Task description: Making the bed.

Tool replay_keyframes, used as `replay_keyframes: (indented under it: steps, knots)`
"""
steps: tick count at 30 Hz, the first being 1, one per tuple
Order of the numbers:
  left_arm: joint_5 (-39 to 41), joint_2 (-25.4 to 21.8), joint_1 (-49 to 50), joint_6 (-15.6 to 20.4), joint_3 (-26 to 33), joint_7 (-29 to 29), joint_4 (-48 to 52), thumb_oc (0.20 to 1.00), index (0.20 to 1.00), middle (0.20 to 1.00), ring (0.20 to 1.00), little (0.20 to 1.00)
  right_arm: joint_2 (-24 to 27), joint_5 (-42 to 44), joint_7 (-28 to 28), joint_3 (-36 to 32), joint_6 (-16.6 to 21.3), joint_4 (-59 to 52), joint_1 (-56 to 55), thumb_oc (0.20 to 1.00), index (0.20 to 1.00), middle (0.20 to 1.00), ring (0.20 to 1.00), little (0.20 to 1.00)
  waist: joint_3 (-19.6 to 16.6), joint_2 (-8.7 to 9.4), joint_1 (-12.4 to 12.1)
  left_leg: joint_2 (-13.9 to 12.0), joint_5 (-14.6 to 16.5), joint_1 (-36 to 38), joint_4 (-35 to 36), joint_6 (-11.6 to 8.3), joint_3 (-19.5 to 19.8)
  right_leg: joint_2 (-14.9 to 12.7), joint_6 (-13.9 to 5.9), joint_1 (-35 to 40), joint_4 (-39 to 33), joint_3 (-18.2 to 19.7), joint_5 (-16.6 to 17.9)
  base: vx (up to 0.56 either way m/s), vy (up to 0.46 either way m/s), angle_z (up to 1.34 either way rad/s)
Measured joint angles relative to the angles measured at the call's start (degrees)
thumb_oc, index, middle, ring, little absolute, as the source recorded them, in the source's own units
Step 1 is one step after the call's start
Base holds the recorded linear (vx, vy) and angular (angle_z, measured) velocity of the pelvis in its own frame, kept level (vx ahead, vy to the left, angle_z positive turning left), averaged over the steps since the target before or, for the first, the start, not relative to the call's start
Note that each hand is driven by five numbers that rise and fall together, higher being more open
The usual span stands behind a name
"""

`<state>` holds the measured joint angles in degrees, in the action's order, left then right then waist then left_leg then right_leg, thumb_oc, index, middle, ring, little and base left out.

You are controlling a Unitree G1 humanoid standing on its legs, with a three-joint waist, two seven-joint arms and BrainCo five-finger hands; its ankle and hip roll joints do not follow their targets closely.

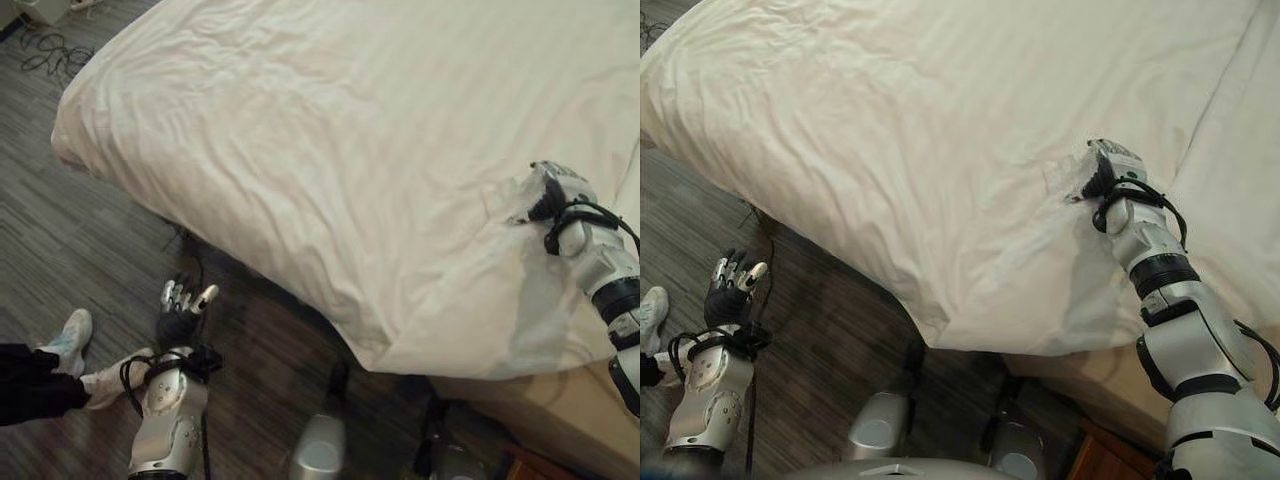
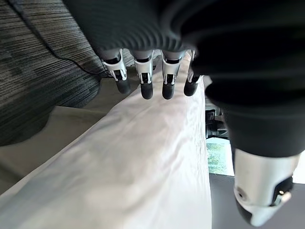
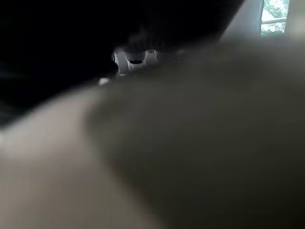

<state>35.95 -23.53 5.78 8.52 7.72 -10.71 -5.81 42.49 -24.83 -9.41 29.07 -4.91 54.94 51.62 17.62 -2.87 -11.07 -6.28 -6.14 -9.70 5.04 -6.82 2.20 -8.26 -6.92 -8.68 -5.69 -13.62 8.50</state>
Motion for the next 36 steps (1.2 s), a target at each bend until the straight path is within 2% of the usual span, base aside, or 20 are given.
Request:
replay_keyframes:
  steps: [4, 8, 10, 12, 14, 15, 18, 20, 22, 24, 25, 27, 29, 30, 31, 32, 36]
  knots:
    - [-0.03, 0.23, -0.92, 0.04, -0.13, 0.3, 0.48, 1.0, 1.0, 1.0, 1.0, 1.0, -0.7, 0.51, 0.76, -1.1, -0.57, -6.7, -1.27, 0.2, 0.2, 0.2, 0.2, 0.2, 0.02, -0.11, 1.78, -0.14, 0.04, 1.48, 0.13, -0.03, -1.53, 0.18, 0.02, 0.57, 0.01, 1.19, 0.08, 0.03, 0.027, -0.13]
    - [-0.17, 1.14, -1.34, -0.43, 0.03, 0.73, 1.44, 1.0, 1.0, 1.0, 1.0, 1.0, -1.23, 2.9, 0.92, -9.43, -0.18, -31.94, -16.03, 0.2, 0.2, 0.2, 0.2, 0.2, 0.26, 0.56, 4.56, -0.2, 1.02, 5.97, 0.29, -0.27, -3.84, 0.18, -0.09, 3.93, -0.01, 2.92, -0.02, 0.05, 0.067, -0.22]
    - [-0.22, 2.19, -0.51, -1.8, -0.26, 1.14, 4.01, 1.0, 1.0, 1.0, 1.0, 1.0, -2.29, 2.63, 1.78, -16.48, 0.32, -44.2, -25.86, 0.2, 0.2, 0.2, 0.2, 0.2, 0.08, 1.8, 6.99, -0.23, 1.72, 7.81, 0.3, -0.01, -5.45, 0.25, -0.11, 4.65, 0.0, 4.49, -0.18, 0.03, 0.125, -0.39]
    - [-0.26, 3.91, -0.37, -2.75, -0.29, 1.74, 5.41, 1.0, 1.0, 1.0, 1.0, 1.0, -2.62, 2.36, 2.53, -21.45, 0.85, -50.54, -32.91, 0.2, 0.2, 0.2, 0.2, 0.2, -0.07, 2.96, 8.55, 0.1, 2.1, 9.2, 0.3, 0.17, -6.79, 0.3, -0.11, 5.34, 0.01, 5.83, -0.18, 0.0, 0.069, -0.42]
    - [-0.54, 4.56, 0.72, -3.95, -0.86, 2.66, 6.21, 1.0, 1.0, 1.0, 1.0, 1.0, -3.46, 2.33, 2.57, -24.58, 1.37, -52.87, -37.89, 0.2, 0.2, 0.2, 0.2, 0.2, -0.7, 4.72, 10.59, -0.31, 2.76, 10.73, 0.31, 0.21, -9.17, 0.45, -0.33, 5.35, -0.06, 8.1, -0.35, -0.01, 0.076, -0.58]
    - [-0.81, 4.99, 1.28, -5.25, -1.29, 3.3, 6.07, 1.0, 1.0, 1.0, 1.0, 1.0, -3.8, 2.29, 3.37, -26.63, 1.36, -53.74, -40.75, 0.2, 0.2, 0.2, 0.2, 0.2, -1.36, 5.91, 12.67, -0.12, 3.16, 11.52, 0.57, 0.35, -10.76, 0.32, -0.09, 5.2, -0.28, 8.41, -0.47, -0.01, 0.082, -0.52]
    - [-1.29, 5.14, 2.37, -6.65, -2.93, 4.87, 6.19, 1.0, 1.0, 1.0, 1.0, 1.0, -6.14, 2.24, 4.19, -30.3, 1.73, -56.57, -46.96, 0.2, 0.2, 0.2, 0.2, 0.2, -2.21, 7.31, 13.93, -0.42, 4.1, 13.92, 0.61, 0.41, -14.69, 0.18, -0.09, 4.94, -0.29, 9.66, -0.27, -0.01, 0.078, -0.77]
    - [-1.33, 5.59, 3.42, -7.12, -3.3, 5.31, 6.0, 1.0, 1.0, 1.0, 1.0, 1.0, -7.38, 2.13, 4.77, -30.61, 1.86, -57.22, -49.55, 0.2, 0.2, 0.2, 0.2, 0.2, -2.71, 7.41, 15.32, -0.49, 4.57, 15.19, 0.63, 0.34, -15.68, 0.22, -0.21, 5.49, -0.3, 10.02, 0.07, -0.01, 0.063, -0.44]
    - [-2.82, 6.14, 4.2, -7.76, -4.14, 6.04, 6.16, 1.0, 1.0, 1.0, 1.0, 1.0, -8.71, -0.07, 5.05, -30.76, 2.02, -57.34, -52.94, 0.2, 0.2, 0.2, 0.2, 0.2, -3.12, 7.23, 16.09, -0.76, 5.23, 17.11, 0.65, 0.48, -18.4, 0.28, -0.28, 5.86, -0.3, 11.34, 0.42, -0.03, 0.071, -0.6]
    - [-5.28, 6.96, 3.37, -7.83, -5.57, 6.02, 4.75, 1.0, 1.0, 1.0, 1.0, 1.0, -10.68, -1.65, 5.05, -30.54, 2.61, -58.6, -55.7, 0.2, 0.2, 0.2, 0.2, 0.2, -3.95, 7.03, 18.3, -0.22, 5.45, 18.09, 0.34, 0.29, -19.92, 0.79, -0.75, 5.54, -0.27, 12.66, 1.28, -0.02, 0.05, -0.51]
    - [-5.76, 8.26, 4.08, -8.31, -5.02, 6.43, 3.86, 1.0, 1.0, 1.0, 1.0, 1.0, -11.38, -2.63, 5.56, -28.32, 3.57, -59.17, -56.38, 0.2, 0.2, 0.2, 0.2, 0.2, -4.57, 6.52, 18.79, -0.5, 6.09, 19.09, 0.65, 0.35, -22.17, 0.99, -0.36, 5.28, -0.29, 14.29, 1.33, -0.03, 0.046, -0.64]
    - [-5.77, 9.61, 4.96, -8.44, -5.09, 6.58, 3.9, 1.0, 1.0, 1.0, 1.0, 1.0, -13.33, -2.71, 5.87, -28.37, 5.03, -59.74, -58.68, 0.2, 0.2, 0.2, 0.2, 0.2, -5.26, 5.86, 19.85, -0.39, 6.1, 19.28, 0.65, 0.22, -23.02, 1.12, -0.51, 4.98, -0.29, 15.01, 1.55, -0.02, 0.021, -0.47]
    - [-5.81, 10.38, 5.35, -8.42, -5.13, 6.59, 3.83, 1.0, 1.0, 1.0, 1.0, 1.0, -13.13, -3.49, 6.86, -25.89, 5.62, -59.03, -62.13, 0.2, 0.2, 0.2, 0.2, 0.2, -5.53, 5.42, 20.77, -0.45, 6.46, 20.02, 0.66, 0.14, -24.32, 1.23, -0.59, 4.98, -0.31, 16.24, 1.85, -0.02, 0.017, -0.26]
    - [-5.82, 10.49, 5.37, -8.42, -5.16, 6.6, 3.71, 1.0, 1.0, 1.0, 1.0, 1.0, -12.96, -4.63, 6.94, -25.71, 6.38, -58.36, -63.21, 0.244, 0.244, 0.244, 0.244, 0.244, -5.75, 5.28, 21.0, -0.5, 6.53, 20.0, 0.66, 0.26, -24.32, 1.34, -0.38, 5.0, -0.31, 16.22, 1.72, -0.03, 0.009, -0.11]
    - [-5.87, 10.65, 5.81, -8.11, -5.17, 6.59, 3.71, 1.0, 1.0, 1.0, 1.0, 1.0, -13.01, -6.74, 6.73, -24.92, 7.2, -55.92, -65.6, 0.507, 0.507, 0.507, 0.507, 0.507, -5.88, 5.18, 21.13, -0.57, 6.52, 20.23, 0.66, 0.23, -24.66, 1.49, -0.38, 5.03, -0.31, 16.41, 1.71, -0.02, -0.001, -0.07]
    - [-6.46, 10.81, 6.64, -7.89, -5.25, 6.57, 3.5, 1.0, 1.0, 1.0, 1.0, 1.0, -13.0, -10.11, 6.43, -23.37, 7.97, -50.18, -67.09, 1.0, 1.0, 1.0, 1.0, 1.0, -5.95, 5.12, 21.26, -0.71, 6.61, 20.69, 0.67, 0.3, -24.98, 1.45, -0.38, 5.3, -0.31, 16.62, 1.71, -0.04, -0.008, -0.08]
    - [-7.54, 10.81, 6.93, -7.06, -6.45, 5.68, 2.47, 1.0, 1.0, 1.0, 1.0, 1.0, -15.34, -11.94, 3.65, -20.85, 6.89, -32.69, -68.96, 1.0, 1.0, 1.0, 1.0, 1.0, -6.08, 5.18, 21.68, -0.85, 6.81, 20.93, 0.67, 0.08, -24.96, 1.43, -0.55, 5.49, -0.33, 16.43, 1.57, -0.01, -0.002, -0.01]
